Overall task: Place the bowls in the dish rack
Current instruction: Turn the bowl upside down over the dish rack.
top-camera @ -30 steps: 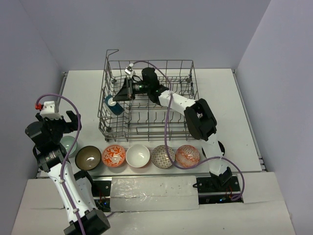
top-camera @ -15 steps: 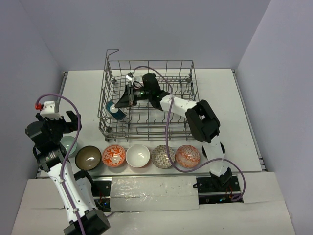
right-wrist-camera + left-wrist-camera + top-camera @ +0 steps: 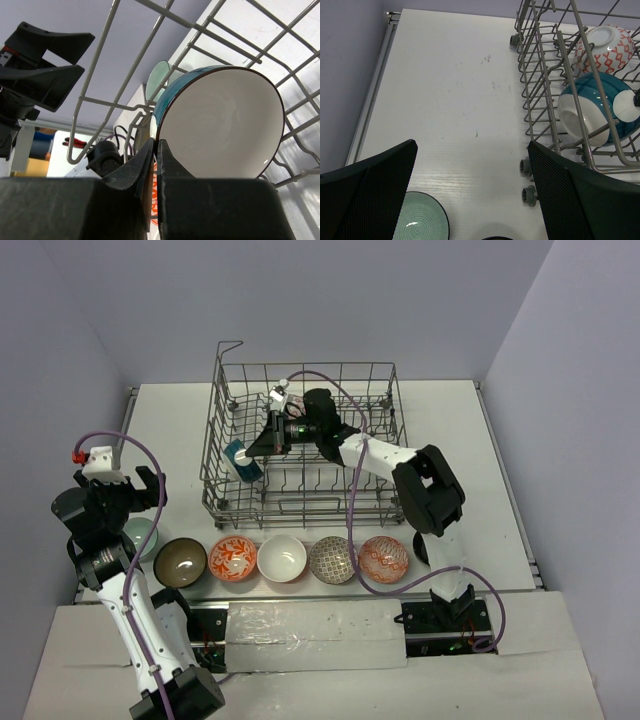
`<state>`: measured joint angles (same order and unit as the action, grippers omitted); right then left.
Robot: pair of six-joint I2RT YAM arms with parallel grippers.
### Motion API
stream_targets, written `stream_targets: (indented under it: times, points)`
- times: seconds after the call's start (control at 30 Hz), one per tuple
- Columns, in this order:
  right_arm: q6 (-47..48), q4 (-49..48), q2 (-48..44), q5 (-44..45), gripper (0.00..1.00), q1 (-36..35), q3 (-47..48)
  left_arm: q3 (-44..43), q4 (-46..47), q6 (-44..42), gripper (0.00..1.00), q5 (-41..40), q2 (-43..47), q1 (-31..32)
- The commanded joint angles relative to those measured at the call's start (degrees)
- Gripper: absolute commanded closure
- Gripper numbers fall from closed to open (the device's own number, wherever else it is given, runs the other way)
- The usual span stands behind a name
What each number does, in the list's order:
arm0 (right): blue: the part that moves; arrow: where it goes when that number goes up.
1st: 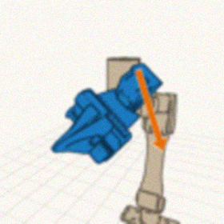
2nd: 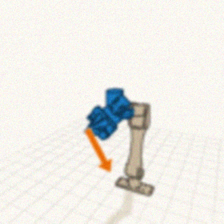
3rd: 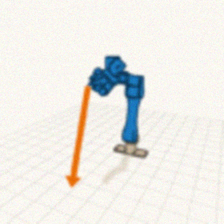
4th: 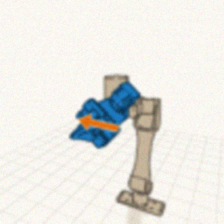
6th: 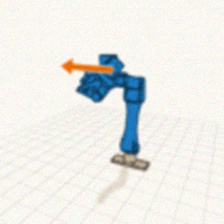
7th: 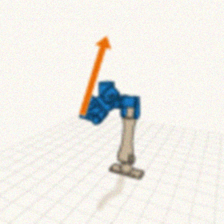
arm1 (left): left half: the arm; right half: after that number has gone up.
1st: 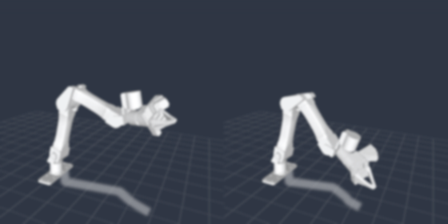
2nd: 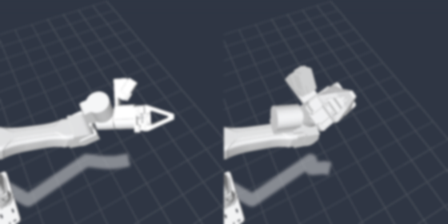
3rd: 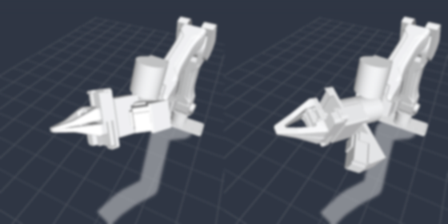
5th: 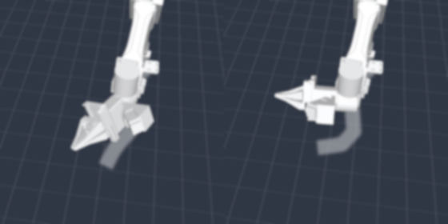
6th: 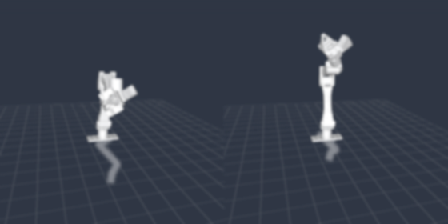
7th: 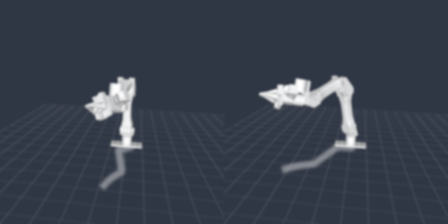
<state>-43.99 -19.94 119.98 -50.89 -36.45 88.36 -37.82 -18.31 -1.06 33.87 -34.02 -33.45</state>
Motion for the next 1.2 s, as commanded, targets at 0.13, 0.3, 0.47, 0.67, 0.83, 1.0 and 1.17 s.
stream_targets:
  times: [0.13, 0.3, 0.47, 0.67, 0.83, 1.0, 1.17]
  points:
    - [-0.7, 1.9, -0.9, 3.1, 1.00, 1.3, -2.2, -0.1, 1.1, -1.0, 0.01, 2.0, -0.1, -0.3]
    - [-0.1, 2.2, 0.0, 3.6, 1.00, 1.2, -2.8, -0.1, 1.0, -1.0, 0.01, 2.3, -0.3, -0.3]
    - [2.6, 4.2, 0.3, 5.3, 0.99, 1.3, -3.2, -0.2, 0.8, -1.0, 0.01, 2.5, -0.5, -0.3]
    - [4.9, 7.8, 0.1, 8.9, 1.00, 1.8, -3.5, -0.1, 0.7, -1.0, 0.01, 2.7, -0.5, -0.2]
    - [4.7, 9.3, -0.5, 10.7, 1.00, 2.8, -4.0, -0.2, 0.7, -1.0, 0.01, 2.8, -0.5, -0.3]
    - [2.2, 9.0, -0.7, 10.9, 1.00, 3.0, -4.8, -0.2, 0.6, -1.0, 0.01, 3.0, -0.4, -0.3]
    - [-3.6, 7.6, -0.5, 10.2, 1.00, 2.9, -4.6, -0.2, 0.5, -1.0, 0.01, 3.0, -0.5, -0.2]
